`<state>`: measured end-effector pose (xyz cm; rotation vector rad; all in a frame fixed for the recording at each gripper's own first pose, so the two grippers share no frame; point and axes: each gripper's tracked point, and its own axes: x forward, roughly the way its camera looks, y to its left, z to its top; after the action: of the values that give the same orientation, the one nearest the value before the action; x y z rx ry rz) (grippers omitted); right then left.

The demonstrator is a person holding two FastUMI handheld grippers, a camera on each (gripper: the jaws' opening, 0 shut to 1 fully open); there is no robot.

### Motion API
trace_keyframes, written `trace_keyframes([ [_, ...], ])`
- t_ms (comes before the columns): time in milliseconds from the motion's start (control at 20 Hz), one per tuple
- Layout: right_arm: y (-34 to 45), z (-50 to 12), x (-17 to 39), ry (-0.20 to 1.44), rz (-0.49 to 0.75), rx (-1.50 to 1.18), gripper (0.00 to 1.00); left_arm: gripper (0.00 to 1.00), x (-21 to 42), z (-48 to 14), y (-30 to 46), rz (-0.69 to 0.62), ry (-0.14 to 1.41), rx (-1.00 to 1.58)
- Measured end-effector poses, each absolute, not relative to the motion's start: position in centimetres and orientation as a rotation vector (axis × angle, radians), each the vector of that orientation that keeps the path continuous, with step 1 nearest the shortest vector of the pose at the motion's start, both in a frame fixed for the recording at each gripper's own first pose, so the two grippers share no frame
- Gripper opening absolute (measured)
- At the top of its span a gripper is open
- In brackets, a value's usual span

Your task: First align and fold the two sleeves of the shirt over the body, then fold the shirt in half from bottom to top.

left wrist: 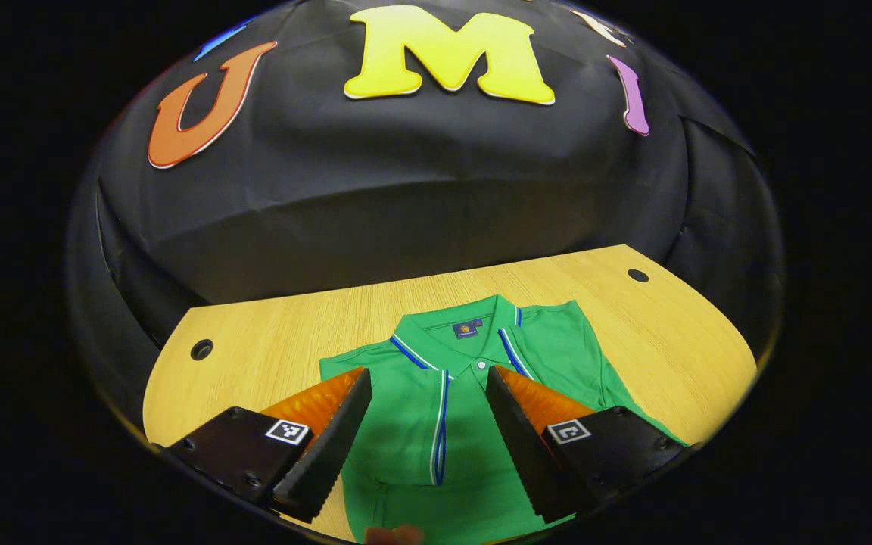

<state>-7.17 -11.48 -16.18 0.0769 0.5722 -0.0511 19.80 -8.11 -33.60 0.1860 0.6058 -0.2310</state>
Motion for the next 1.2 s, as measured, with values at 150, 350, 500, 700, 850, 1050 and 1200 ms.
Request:
trace_keyframes([
  [150,-9.8,-16.3,-6.3,0.572,0.008,0.059,0.97,0.98,17.7,-30.9,-5.8,-0.143,0.573,0.186],
  [350,-7.5,-16.8,-5.2,0.575,0.115,0.041,0.97,0.98,12.5,-26.3,-3.7,-0.116,0.511,0.148],
  [500,-6.5,-17.6,-4.6,0.588,0.174,0.037,0.97,0.98,7.6,-24.5,-2.1,-0.087,0.503,0.128],
  [700,-6.0,-19.9,-4.7,0.609,0.223,0.014,0.97,0.98,1.2,-23.4,-0.3,-0.092,0.508,0.103],
  [850,-5.9,-23.2,-5.9,0.671,0.263,-0.019,0.97,0.98,-3.7,-25.2,0.9,-0.11,0.573,0.081],
  [1050,-5.0,-27.8,-10.4,0.798,0.377,-0.083,0.97,0.98,-9.4,-28.5,0.4,-0.196,0.687,0.075],
  [1200,-5.9,-30.9,-14.3,0.907,0.418,-0.122,0.97,0.99,-14.3,-32.0,0.4,-0.268,0.831,0.104],
])
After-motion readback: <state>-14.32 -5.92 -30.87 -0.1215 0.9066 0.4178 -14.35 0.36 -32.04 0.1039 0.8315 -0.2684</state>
